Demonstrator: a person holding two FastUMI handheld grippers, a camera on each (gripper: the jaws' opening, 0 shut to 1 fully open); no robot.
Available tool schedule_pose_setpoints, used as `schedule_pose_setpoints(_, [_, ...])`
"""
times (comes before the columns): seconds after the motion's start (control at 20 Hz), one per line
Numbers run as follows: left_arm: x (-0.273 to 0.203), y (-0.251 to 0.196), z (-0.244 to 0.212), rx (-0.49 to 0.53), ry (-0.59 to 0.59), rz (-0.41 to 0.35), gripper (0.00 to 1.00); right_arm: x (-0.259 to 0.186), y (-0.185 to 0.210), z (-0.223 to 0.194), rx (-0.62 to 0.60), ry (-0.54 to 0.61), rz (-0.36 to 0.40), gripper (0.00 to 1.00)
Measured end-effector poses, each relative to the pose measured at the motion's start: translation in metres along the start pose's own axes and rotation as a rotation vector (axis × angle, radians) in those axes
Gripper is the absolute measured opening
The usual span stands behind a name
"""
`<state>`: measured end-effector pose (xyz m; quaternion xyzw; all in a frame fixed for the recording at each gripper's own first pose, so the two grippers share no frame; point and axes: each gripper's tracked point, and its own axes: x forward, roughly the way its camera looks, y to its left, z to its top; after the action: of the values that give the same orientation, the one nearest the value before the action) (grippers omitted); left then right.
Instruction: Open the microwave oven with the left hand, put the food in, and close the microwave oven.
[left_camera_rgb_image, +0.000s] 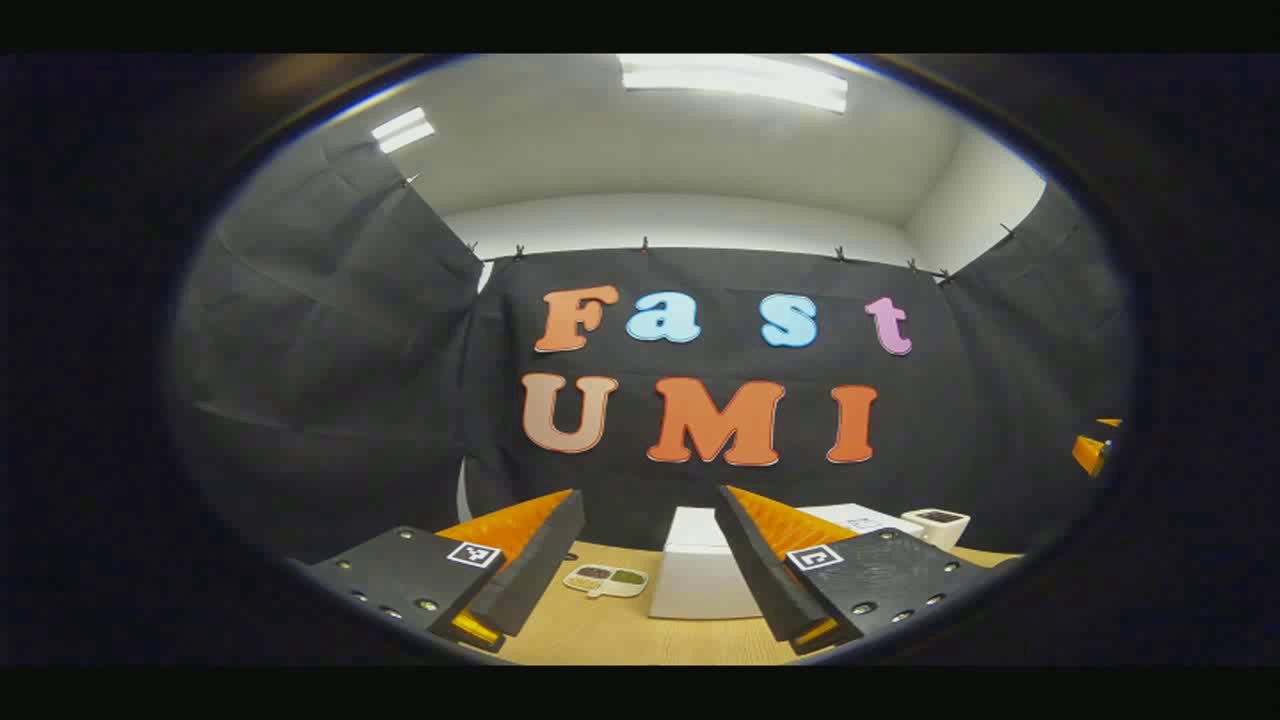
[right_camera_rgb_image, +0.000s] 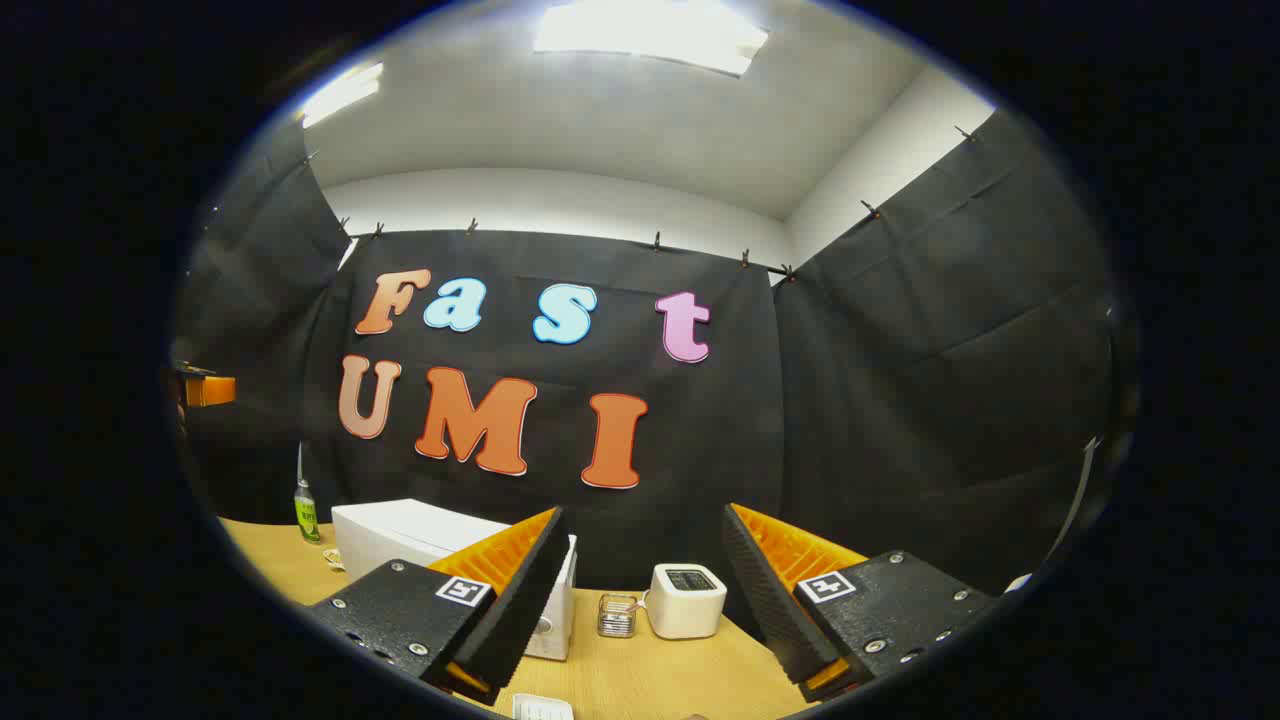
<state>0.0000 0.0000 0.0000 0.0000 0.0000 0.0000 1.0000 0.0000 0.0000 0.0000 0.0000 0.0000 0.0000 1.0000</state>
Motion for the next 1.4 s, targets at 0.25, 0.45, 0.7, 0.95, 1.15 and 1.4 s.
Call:
schedule_pose_setpoints(0.25, [0.002, 0.006, 0.003, 0.023, -0.008, 0.046, 0.89, 0.007, 0.001, 0.0, 0.029, 0.006, 0.013, 0.96])
schedule_pose_setpoints(0.45, [0.001, -0.004, 0.002, 0.011, -0.012, 0.024, 0.89, 0.012, 0.008, -0.014, 0.053, 0.029, 0.039, 0.96])
schedule_pose_setpoints(0.7, [0.0, -0.018, 0.008, -0.011, -0.034, -0.005, 0.87, 0.012, 0.009, -0.012, 0.058, 0.02, 0.052, 0.96])
schedule_pose_setpoints(0.95, [-0.003, -0.037, 0.006, -0.078, -0.057, -0.034, 0.87, 0.011, 0.002, -0.03, 0.067, 0.048, 0.059, 0.96])
schedule_pose_setpoints(1.15, [-0.002, -0.065, -0.003, -0.132, -0.056, -0.099, 0.92, 0.003, -0.013, -0.047, 0.089, 0.071, 0.059, 0.96])
schedule_pose_setpoints(1.4, [0.002, -0.12, -0.038, -0.154, 0.025, -0.235, 0.49, -0.001, -0.033, -0.066, 0.111, 0.109, 0.037, 0.96])
